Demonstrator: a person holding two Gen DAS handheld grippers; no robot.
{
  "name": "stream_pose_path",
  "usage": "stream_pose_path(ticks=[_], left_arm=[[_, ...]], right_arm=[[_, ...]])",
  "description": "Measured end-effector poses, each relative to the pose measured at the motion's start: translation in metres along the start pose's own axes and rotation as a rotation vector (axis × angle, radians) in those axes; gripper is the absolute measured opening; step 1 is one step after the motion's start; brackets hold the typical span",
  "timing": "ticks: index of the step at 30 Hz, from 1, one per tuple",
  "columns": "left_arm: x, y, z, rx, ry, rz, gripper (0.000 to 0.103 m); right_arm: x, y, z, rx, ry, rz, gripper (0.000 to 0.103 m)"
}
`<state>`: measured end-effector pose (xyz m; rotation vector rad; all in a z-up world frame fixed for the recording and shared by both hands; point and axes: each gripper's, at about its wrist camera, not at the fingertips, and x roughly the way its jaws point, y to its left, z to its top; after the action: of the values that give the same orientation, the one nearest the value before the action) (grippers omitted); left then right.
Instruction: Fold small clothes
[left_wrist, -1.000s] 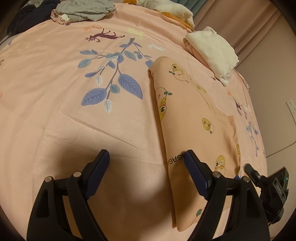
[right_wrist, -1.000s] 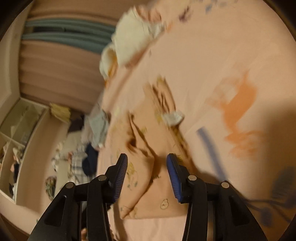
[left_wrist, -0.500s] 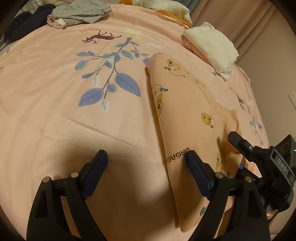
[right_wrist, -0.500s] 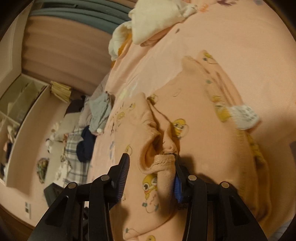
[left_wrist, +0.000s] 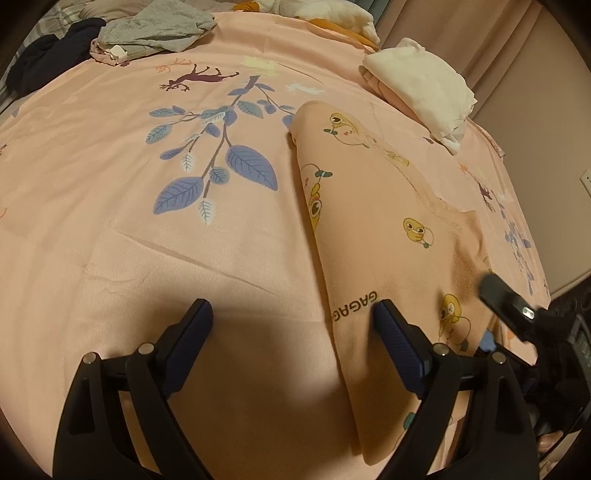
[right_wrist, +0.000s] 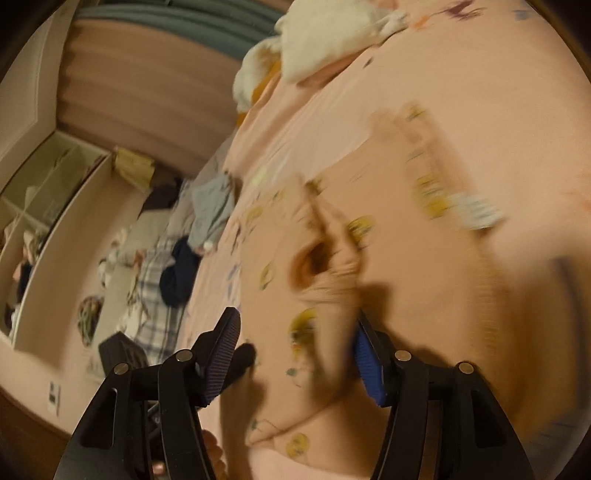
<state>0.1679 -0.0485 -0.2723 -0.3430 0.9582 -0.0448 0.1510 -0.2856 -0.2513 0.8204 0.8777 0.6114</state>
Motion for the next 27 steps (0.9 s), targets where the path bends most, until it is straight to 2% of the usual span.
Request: stream_pose_path(ticks=[4,7,11,15,18,21,24,27], left_arm=[[0.001,-0.002,-0.001,0.011,0.000,0.013,0.091],[0.002,-0.002,0.000,0.018,0.006,0.010,0.092],[0.001,-0.002,-0.001,0.029,0.006,0.005,0.092],[0.001,-0.001,0.000,0.032,0.011,-0.006,0.092],[-0.001,0.003,0.000,0.014,0.017,-0.031,0.092],[-0.001,0.006,0.002,-0.008,0.022,-0.052,0.092],[-0.003,0.006,0.001,-0.021,0.020,-0.055,0.092],[-0.002,0.002,-0.001,-0.001,0.019,-0.033,0.092]], right_arm=[[0.019,0.018,0.001,-0.081,-0.028,-0.081,0.059],[0.024,0.019,0.003,-0.085,-0.037,-0.068,0.010],[0.019,-0.005,0.005,0.070,-0.063,0.052,0.009],[-0.008,0.003,0.001,0.052,-0.163,0.099,0.008],[-0.034,0.013,0.000,0.046,-0.221,0.182,0.008],[-0.051,0.017,-0.003,0.031,-0.271,0.181,0.007],[-0.065,0.006,-0.006,0.081,-0.309,0.243,0.007],[-0.077,-0.001,-0.010,0.093,-0.351,0.196,0.007]])
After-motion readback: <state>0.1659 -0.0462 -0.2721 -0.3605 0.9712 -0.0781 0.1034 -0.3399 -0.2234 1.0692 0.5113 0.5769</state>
